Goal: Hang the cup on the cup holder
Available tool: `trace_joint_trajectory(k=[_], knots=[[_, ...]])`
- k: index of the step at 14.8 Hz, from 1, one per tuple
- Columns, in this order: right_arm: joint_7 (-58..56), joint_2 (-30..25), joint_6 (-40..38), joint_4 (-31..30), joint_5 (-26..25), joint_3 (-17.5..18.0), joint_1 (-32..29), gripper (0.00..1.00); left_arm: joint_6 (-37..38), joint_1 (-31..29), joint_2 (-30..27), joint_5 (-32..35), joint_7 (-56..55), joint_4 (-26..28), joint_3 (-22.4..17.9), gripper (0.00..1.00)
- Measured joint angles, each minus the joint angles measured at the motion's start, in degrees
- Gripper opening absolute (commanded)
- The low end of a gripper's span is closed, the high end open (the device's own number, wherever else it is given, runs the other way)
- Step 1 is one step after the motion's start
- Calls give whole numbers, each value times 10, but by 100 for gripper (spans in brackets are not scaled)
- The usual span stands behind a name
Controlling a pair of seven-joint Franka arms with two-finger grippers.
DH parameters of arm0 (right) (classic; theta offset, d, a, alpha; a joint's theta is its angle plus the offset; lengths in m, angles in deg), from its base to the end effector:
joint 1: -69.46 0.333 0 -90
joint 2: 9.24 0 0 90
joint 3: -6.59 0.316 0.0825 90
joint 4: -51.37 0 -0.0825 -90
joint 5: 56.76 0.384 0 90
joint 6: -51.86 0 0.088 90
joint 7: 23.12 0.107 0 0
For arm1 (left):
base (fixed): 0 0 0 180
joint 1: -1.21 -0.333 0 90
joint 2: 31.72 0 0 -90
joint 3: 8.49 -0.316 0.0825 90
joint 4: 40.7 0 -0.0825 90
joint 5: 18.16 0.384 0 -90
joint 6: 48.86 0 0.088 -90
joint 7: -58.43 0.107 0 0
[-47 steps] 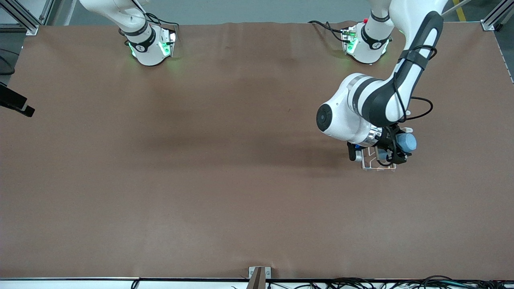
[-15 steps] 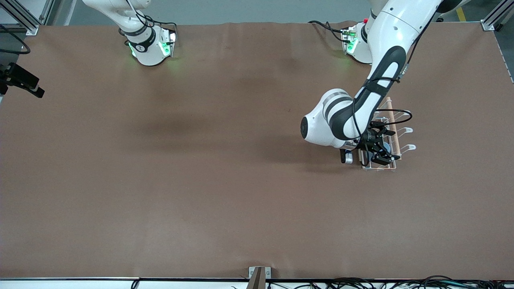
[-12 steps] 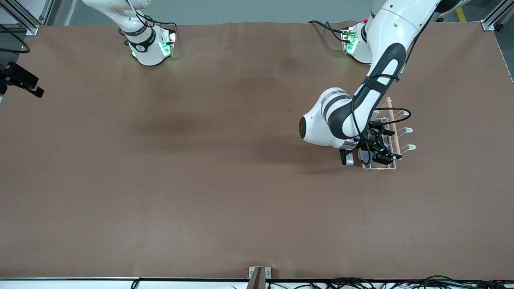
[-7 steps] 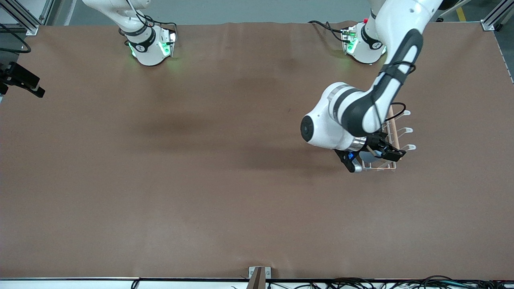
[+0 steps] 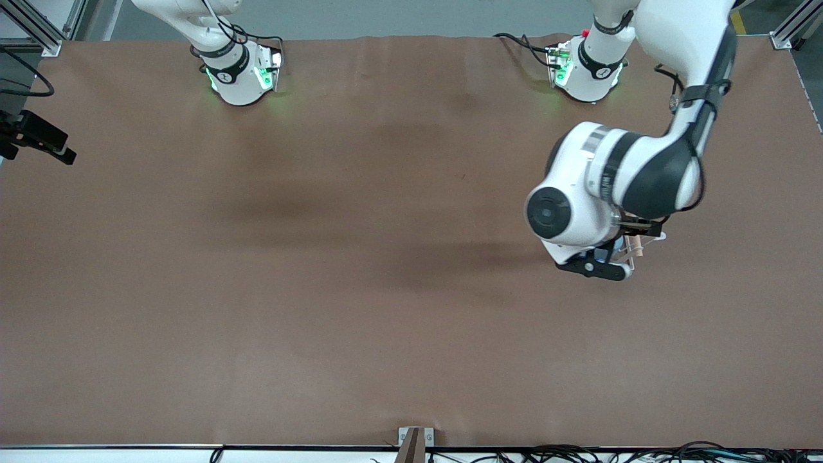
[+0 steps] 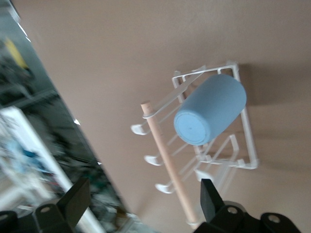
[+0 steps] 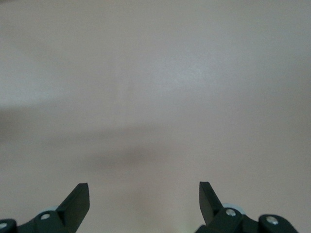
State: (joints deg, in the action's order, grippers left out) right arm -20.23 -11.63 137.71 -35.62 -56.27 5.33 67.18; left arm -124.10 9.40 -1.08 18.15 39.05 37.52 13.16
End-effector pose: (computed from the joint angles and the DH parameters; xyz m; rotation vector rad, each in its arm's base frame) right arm 0.5331 -0.0323 0.6654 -3.1272 0.1745 -0.0342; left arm 0.6123 -0.2115 0.4067 -2.4725 0.2473 0.3954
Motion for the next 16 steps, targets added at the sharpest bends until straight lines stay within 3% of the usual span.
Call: trace_joint_trajectory(k=[6,12,16], knots=[[0,0,0,0,3,0,0,99,-24,-48,-38,-65,-9,-85,1,100],[-2,0,0,0,5,1,1,99,-34,-92,-109,-161,-9,-87,0,100],[-23,0,-2,-1,5,1,1,99,-52,-90,-174,-247,3,-63,-42,100]])
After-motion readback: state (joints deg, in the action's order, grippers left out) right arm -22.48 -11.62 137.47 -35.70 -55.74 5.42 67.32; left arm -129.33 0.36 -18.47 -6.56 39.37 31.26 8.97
